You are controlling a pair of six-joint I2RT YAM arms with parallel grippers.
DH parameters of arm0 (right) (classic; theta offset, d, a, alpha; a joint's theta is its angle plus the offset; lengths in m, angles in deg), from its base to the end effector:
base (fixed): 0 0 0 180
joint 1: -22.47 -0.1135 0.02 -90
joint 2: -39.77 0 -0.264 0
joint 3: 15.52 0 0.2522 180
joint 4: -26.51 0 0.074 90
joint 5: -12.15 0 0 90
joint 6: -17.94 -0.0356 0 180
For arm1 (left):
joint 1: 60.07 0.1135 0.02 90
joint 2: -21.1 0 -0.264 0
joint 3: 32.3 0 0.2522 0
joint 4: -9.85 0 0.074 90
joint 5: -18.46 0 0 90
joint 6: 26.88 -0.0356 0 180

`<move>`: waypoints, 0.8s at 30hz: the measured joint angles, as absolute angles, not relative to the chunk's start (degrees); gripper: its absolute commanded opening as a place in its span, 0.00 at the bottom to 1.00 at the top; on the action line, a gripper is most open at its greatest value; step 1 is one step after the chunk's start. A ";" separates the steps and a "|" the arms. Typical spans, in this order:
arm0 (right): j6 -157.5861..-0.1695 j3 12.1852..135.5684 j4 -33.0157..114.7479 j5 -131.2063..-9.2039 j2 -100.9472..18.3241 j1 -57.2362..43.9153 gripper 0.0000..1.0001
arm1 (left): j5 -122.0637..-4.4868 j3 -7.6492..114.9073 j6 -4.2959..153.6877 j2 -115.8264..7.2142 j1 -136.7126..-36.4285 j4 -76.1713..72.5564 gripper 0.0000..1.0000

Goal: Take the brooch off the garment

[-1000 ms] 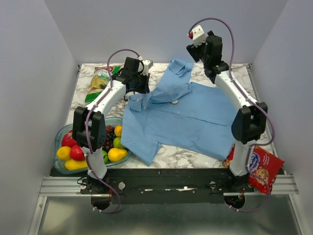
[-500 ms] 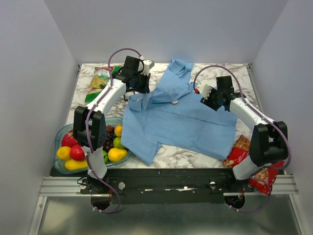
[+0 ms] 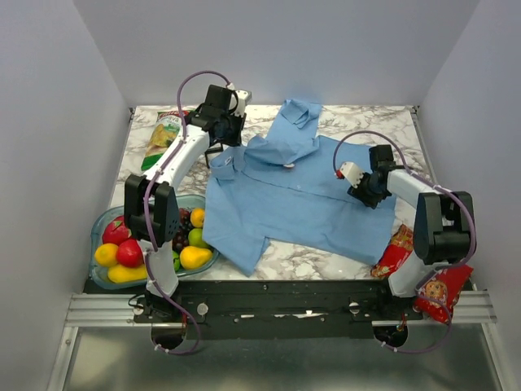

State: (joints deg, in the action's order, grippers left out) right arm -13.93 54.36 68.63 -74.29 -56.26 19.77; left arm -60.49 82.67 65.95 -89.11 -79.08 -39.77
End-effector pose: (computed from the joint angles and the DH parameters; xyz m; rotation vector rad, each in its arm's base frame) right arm 0.3142 0.0170 0.1631 -1.4178 2.3824 -0.1712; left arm 0.4135 -0.1497 0.3053 0.4281 2.3343 -0.4119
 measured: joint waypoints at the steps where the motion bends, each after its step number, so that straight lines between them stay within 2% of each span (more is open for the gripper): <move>1: -13.93 55.02 68.63 -74.58 -56.65 20.47 0.50 | -61.34 83.13 65.92 -89.20 -78.90 -39.81 0.00; 7: -13.08 57.16 66.75 -76.83 -58.95 25.38 0.50 | -69.34 84.68 65.82 -90.42 -78.03 -39.70 0.00; 9: -12.62 57.33 66.20 -77.25 -59.25 26.70 0.50 | -71.72 85.29 65.47 -91.12 -77.90 -39.59 0.10; 10: -12.32 57.33 65.90 -77.44 -59.36 27.31 0.50 | -73.03 85.47 64.94 -91.30 -77.87 -39.61 0.21; 13: -11.31 57.33 65.44 -78.01 -59.52 28.34 0.50 | -75.66 85.90 63.35 -91.36 -77.92 -39.59 0.34; 19: -10.42 57.35 65.26 -78.40 -59.38 29.54 0.50 | -76.75 82.60 58.14 -87.65 -77.87 -39.57 0.49; 24: -10.46 58.14 65.24 -78.21 -57.57 29.71 0.51 | -71.96 72.20 54.41 -76.70 -77.76 -37.49 0.55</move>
